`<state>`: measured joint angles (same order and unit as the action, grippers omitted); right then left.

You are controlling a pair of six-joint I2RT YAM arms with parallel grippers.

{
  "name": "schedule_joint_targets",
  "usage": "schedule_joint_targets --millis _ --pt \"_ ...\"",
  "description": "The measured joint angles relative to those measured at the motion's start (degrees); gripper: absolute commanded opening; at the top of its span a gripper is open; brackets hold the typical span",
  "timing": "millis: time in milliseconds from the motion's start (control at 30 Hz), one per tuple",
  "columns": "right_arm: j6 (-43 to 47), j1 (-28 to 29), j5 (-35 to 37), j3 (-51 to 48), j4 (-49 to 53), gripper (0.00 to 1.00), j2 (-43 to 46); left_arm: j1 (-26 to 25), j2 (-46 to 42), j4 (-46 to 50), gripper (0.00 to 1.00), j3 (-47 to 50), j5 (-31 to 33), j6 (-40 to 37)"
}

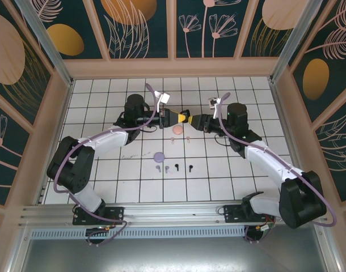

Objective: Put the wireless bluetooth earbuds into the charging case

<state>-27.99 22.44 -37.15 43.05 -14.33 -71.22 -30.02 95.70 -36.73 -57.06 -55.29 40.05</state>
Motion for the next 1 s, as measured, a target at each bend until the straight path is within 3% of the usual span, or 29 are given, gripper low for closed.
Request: schedule_joint_targets --millis 567,800,1000 --pt "-0.87 0.20 1.68 0.00 -0.26 0.32 -1.53 -1.03 0.00 -0.07 0.00 -0.20 0.28 0.02" --pt "-1.18 0.50 1.53 0.09 -0.90 0.19 -1.60 -1.16 0.00 -0.02 0.00 -0.20 0.87 0.02" --pt "-1.20 0.61 1.29 0.50 -0.76 0.01 -1.60 -1.33 0.02 0.00 0.00 -0.20 1.79 0.00"
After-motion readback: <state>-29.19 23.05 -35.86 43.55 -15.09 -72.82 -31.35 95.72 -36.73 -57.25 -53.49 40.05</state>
